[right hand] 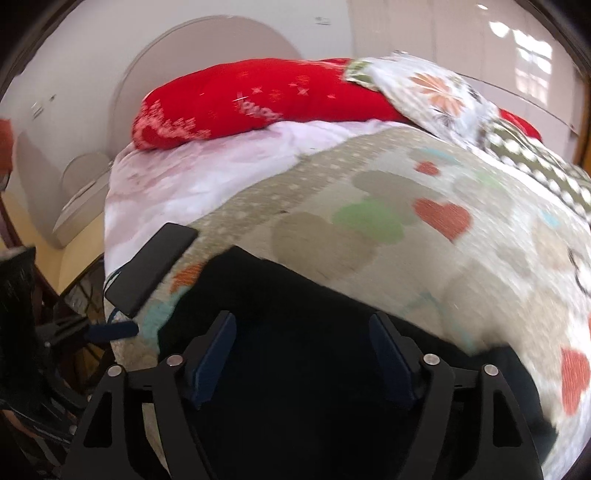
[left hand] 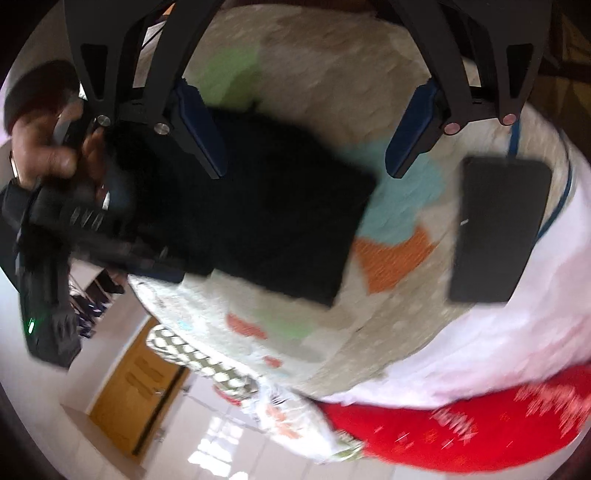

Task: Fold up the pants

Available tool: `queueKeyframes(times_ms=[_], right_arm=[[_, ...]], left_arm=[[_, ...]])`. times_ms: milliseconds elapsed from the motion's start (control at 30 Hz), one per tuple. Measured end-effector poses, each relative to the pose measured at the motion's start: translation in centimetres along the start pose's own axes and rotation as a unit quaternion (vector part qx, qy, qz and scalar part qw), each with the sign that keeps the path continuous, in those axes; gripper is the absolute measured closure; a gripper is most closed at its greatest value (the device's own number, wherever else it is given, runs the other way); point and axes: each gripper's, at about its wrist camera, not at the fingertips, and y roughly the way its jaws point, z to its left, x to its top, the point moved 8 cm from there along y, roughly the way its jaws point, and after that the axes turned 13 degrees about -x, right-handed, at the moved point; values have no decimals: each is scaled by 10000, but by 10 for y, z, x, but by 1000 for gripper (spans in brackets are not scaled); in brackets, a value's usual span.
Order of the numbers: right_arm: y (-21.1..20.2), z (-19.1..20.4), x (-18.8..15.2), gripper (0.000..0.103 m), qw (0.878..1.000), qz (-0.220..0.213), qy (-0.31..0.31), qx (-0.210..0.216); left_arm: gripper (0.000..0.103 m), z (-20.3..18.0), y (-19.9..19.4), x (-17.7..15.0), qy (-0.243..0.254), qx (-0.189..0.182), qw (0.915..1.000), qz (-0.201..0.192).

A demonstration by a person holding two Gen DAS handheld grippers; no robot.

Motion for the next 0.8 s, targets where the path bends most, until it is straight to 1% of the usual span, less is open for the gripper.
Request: queueKeyframes(times_ms=[133, 167, 233, 300, 367, 433, 500, 567, 600, 633, 667, 700, 733, 767, 800], right_arm=[[22, 22, 17, 24, 9993, 102, -289, 192], [28, 27, 20, 24, 9990, 158, -366, 220], [43, 38, 24, 24, 9976, 263, -564, 289], [54, 42, 25, 24, 9967, 366, -642, 326], [67, 46, 26, 24, 9960, 473, -642, 397], [79, 48, 25, 24, 9957, 530, -534, 549], [87, 49, 23, 26, 9949, 611, -379, 713], [96, 50, 17, 49, 9933, 738, -184, 866], [98, 49, 15, 50, 9937, 745, -145, 825], [97, 48, 15, 54, 9943, 687, -121, 801], [92, 46, 15, 58, 9944, 638, -61, 846], [86, 43, 18, 60, 9940, 586, 27, 925], [76, 38, 21, 67, 9935, 496, 143, 1015], [64, 30, 26, 69, 9925, 377, 292, 1122], [50, 21, 31, 70, 9916, 242, 424, 1197]], left_arm=[[15, 15, 3, -7, -330, -87, 9994, -21], [15, 15, 7, -6, -452, -184, 9988, -36], [15, 14, 13, -2, -536, -322, 9980, -68], [15, 12, 18, 2, -510, -338, 9981, -116], [15, 12, 26, 6, -511, -329, 9980, -148], [15, 13, 31, 6, -565, -352, 9977, -152], [15, 13, 37, 8, -551, -324, 9977, -218], [15, 12, 39, 10, -479, -307, 9979, -296], [15, 12, 39, 11, -479, -305, 9979, -312], [19, 12, 38, 12, -509, -337, 9975, -361], [25, 11, 35, 14, -522, -384, 9970, -416], [44, 9, 30, 16, -482, -391, 9969, -474], [58, 7, 25, 19, -401, -374, 9972, -505], [59, 2, 19, 23, -311, -439, 9970, -549], [64, -4, 14, 26, -237, -513, 9966, -597]])
